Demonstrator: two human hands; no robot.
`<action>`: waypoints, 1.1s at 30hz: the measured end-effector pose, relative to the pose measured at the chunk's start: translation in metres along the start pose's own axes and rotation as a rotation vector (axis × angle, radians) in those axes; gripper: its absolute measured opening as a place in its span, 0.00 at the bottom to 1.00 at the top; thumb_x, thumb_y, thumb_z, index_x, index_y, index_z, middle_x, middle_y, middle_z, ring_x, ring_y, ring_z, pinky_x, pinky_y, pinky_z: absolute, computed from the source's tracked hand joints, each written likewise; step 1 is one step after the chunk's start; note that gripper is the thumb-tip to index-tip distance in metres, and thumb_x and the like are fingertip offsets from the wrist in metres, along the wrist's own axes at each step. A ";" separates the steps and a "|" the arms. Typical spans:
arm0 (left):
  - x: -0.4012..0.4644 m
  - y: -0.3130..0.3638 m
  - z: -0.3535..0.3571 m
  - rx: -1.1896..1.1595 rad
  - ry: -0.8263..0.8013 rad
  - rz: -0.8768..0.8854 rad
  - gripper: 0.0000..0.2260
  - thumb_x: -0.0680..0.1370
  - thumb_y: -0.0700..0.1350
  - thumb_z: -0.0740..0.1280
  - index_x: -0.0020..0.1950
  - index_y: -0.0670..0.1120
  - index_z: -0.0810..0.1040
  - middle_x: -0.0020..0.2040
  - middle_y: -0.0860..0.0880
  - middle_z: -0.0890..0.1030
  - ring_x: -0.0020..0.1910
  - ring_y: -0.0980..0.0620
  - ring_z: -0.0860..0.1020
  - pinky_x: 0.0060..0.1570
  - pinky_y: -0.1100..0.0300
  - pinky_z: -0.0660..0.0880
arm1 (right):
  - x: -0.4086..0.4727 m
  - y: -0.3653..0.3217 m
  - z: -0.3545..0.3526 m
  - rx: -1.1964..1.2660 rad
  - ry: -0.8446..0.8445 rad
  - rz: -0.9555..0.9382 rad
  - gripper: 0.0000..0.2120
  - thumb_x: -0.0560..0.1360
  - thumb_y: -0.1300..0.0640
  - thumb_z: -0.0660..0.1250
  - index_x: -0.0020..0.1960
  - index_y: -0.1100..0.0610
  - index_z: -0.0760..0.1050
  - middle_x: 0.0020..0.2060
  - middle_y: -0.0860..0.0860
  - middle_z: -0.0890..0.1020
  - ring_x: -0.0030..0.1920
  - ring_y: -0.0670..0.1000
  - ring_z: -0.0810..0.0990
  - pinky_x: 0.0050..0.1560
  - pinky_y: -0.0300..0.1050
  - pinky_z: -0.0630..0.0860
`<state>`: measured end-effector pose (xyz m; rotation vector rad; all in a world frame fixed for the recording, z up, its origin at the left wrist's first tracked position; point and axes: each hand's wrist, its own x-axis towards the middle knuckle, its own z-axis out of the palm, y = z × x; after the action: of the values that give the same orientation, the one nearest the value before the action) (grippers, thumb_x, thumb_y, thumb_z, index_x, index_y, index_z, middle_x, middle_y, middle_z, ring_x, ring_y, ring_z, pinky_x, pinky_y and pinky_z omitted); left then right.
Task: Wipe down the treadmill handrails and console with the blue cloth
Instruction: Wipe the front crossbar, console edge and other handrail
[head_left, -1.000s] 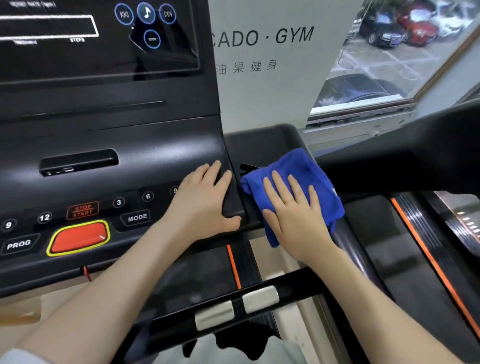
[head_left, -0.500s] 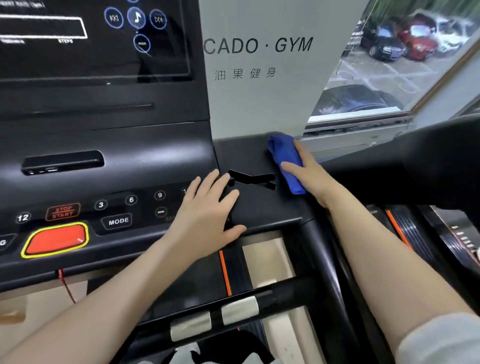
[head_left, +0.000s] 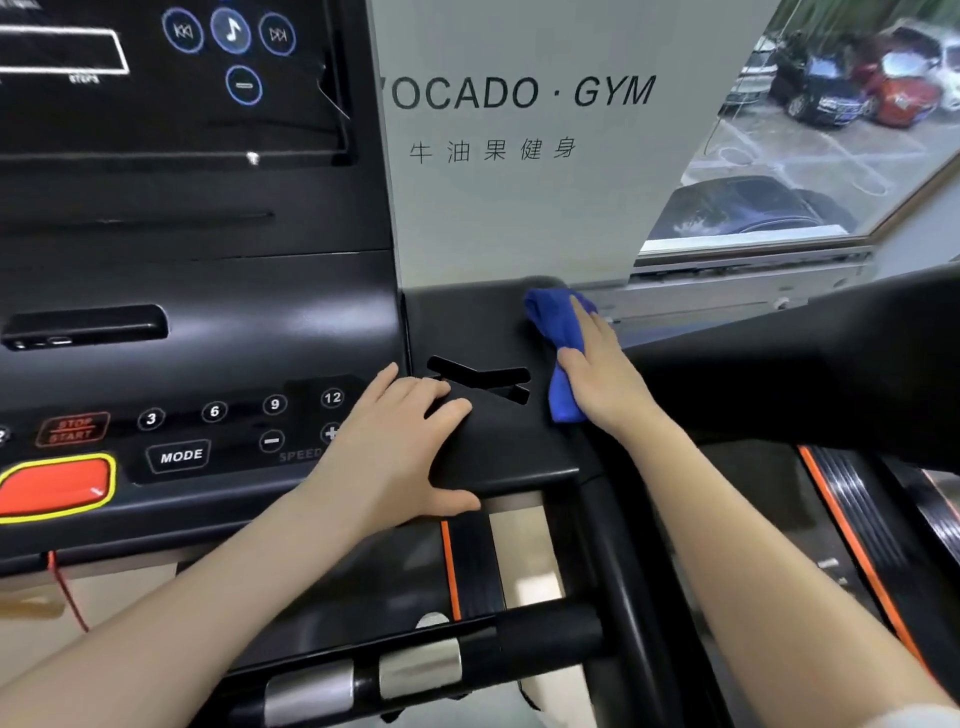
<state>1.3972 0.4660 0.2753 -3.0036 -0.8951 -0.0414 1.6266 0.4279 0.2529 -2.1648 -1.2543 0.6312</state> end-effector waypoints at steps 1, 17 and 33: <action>-0.001 0.001 0.000 0.013 0.004 0.002 0.37 0.55 0.69 0.71 0.55 0.45 0.80 0.51 0.43 0.82 0.51 0.43 0.81 0.61 0.40 0.64 | 0.006 -0.005 0.000 -0.056 -0.001 -0.022 0.28 0.79 0.57 0.52 0.76 0.48 0.48 0.77 0.52 0.51 0.75 0.53 0.52 0.70 0.50 0.57; -0.008 0.005 -0.002 -0.035 -0.090 -0.007 0.39 0.71 0.67 0.61 0.75 0.48 0.55 0.76 0.45 0.57 0.75 0.49 0.54 0.73 0.51 0.40 | -0.152 0.003 0.018 -0.586 0.067 -0.214 0.24 0.75 0.44 0.50 0.71 0.44 0.64 0.71 0.54 0.68 0.71 0.62 0.65 0.62 0.60 0.69; -0.091 0.071 0.017 -0.199 0.000 0.208 0.22 0.75 0.58 0.63 0.61 0.45 0.73 0.56 0.46 0.77 0.54 0.42 0.77 0.46 0.52 0.73 | -0.217 0.009 0.035 -0.737 0.168 -0.114 0.29 0.73 0.42 0.42 0.67 0.46 0.71 0.74 0.53 0.62 0.72 0.61 0.62 0.61 0.58 0.66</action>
<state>1.3601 0.3573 0.2560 -3.2633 -0.6067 -0.1361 1.5115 0.2406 0.2470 -2.6110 -1.6760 -0.0974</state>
